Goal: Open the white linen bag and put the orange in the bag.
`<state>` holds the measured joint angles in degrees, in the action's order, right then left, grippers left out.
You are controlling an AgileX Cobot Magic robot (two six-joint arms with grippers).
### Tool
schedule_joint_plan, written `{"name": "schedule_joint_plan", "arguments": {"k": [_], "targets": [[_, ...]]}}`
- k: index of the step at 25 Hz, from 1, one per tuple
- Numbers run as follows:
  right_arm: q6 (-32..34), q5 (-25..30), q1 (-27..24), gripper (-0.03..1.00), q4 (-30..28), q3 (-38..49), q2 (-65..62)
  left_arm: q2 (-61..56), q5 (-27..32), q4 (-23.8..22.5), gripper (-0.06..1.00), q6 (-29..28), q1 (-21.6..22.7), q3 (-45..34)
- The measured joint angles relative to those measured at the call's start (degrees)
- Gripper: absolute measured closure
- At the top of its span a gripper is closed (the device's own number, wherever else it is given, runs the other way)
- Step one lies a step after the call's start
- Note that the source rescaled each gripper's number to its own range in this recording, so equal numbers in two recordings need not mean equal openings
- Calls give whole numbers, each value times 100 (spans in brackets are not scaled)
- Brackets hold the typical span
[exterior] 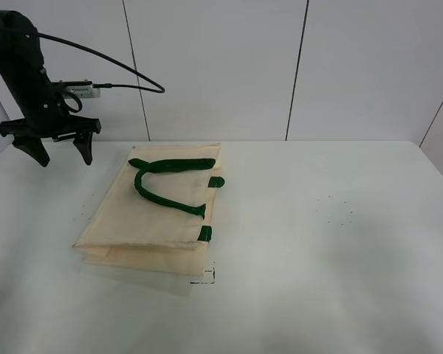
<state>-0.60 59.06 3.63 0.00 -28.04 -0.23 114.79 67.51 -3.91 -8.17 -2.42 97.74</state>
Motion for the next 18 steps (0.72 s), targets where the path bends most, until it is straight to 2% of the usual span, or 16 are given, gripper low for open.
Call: {"name": "schedule_joint_plan", "arguments": {"k": [7, 15, 18], "targets": [[0, 0, 0, -3, 0, 0, 0, -1662, 4, 0, -5, 25, 0, -1909], [0, 0, 0, -3, 0, 0, 0, -4208, -8, -18, -4, 72, 0, -4008], [0, 0, 0, -3, 0, 0, 0, -5127, -199, -18, -4, 202, 0, -4725]]}}
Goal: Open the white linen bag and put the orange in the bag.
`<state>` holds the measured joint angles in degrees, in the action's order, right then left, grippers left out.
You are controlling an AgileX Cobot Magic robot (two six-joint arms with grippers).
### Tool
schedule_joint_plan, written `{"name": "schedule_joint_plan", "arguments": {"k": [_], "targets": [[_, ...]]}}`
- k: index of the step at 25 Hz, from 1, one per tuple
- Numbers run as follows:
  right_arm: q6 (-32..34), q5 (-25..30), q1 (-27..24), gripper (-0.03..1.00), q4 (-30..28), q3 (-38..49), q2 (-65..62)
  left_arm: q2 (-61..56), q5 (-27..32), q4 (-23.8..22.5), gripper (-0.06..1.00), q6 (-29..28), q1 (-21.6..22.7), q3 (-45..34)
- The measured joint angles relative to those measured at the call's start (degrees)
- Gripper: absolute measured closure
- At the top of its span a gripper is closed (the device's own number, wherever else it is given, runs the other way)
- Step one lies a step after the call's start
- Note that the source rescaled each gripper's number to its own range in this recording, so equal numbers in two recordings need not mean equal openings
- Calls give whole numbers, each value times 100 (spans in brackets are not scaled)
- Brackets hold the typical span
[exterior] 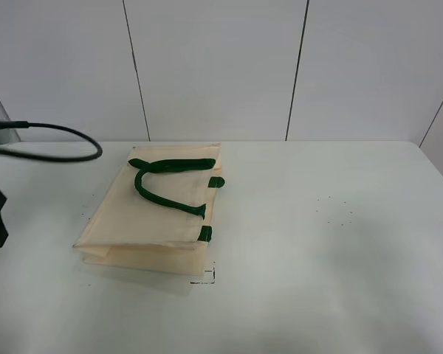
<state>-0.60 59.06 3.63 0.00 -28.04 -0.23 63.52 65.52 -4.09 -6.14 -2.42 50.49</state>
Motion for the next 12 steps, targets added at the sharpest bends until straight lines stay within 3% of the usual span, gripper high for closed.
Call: {"name": "schedule_joint_plan", "arguments": {"k": [8, 12], "targets": [[0, 0, 0, -3, 0, 0, 0, -2358, -661, 5, -4, 270, 0, -1875], [0, 0, 0, -3, 0, 0, 0, -3443, -532, 17, -4, 316, 0, -2167]]}}
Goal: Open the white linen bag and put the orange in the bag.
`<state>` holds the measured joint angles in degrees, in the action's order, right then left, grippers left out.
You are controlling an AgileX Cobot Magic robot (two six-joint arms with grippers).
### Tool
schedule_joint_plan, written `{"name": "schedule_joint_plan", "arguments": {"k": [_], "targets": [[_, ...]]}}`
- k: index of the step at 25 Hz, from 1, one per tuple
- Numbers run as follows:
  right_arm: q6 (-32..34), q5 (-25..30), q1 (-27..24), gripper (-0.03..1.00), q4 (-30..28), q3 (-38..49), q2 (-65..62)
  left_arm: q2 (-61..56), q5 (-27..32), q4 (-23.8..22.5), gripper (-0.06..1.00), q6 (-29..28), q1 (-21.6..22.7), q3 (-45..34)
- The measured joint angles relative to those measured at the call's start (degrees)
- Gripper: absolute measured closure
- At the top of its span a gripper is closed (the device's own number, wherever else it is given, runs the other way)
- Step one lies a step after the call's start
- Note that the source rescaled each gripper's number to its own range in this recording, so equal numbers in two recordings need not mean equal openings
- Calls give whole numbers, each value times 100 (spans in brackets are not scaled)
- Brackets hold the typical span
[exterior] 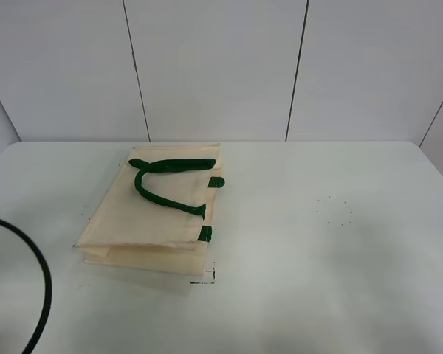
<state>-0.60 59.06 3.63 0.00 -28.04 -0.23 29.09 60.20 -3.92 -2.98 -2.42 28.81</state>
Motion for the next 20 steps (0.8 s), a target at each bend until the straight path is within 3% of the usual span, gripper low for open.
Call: {"name": "schedule_joint_plan", "arguments": {"k": [12, 20], "targets": [[0, 0, 0, -3, 0, 0, 0, -2588, 14, 27, -4, 13, 0, -31], [0, 0, 0, -3, 0, 0, 0, -2926, 21, 29, -4, 18, -19, -31]]}}
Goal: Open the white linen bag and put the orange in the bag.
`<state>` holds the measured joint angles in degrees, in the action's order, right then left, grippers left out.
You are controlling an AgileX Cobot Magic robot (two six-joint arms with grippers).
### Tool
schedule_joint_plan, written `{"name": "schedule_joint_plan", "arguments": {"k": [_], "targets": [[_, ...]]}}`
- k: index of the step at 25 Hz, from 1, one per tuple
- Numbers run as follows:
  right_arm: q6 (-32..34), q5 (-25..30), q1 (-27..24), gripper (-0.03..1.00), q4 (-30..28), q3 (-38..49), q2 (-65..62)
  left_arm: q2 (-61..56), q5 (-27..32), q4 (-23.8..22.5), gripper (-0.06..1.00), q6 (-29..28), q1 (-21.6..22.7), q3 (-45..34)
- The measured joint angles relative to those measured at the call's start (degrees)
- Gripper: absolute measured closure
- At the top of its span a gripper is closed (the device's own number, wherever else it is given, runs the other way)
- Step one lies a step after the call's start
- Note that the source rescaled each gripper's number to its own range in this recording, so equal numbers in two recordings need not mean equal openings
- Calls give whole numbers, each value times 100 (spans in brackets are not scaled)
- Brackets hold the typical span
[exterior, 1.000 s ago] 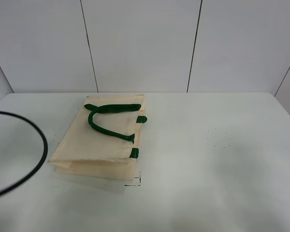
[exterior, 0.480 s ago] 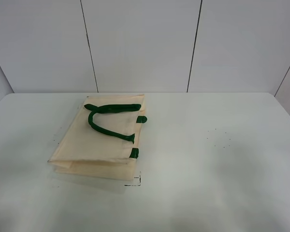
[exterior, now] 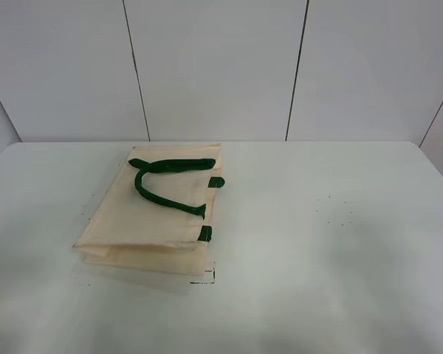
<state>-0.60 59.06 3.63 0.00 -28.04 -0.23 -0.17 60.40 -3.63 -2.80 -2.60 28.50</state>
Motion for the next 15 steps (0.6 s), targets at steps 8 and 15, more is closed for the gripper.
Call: {"name": "schedule_joint_plan", "arguments": {"k": [8, 15], "targets": [[0, 0, 0, -3, 0, 0, 0, 0, 0, 4, -4, 0, 0, 0], [0, 0, 0, -3, 0, 0, 0, 0, 6, 4, -4, 0, 0, 0]]}}
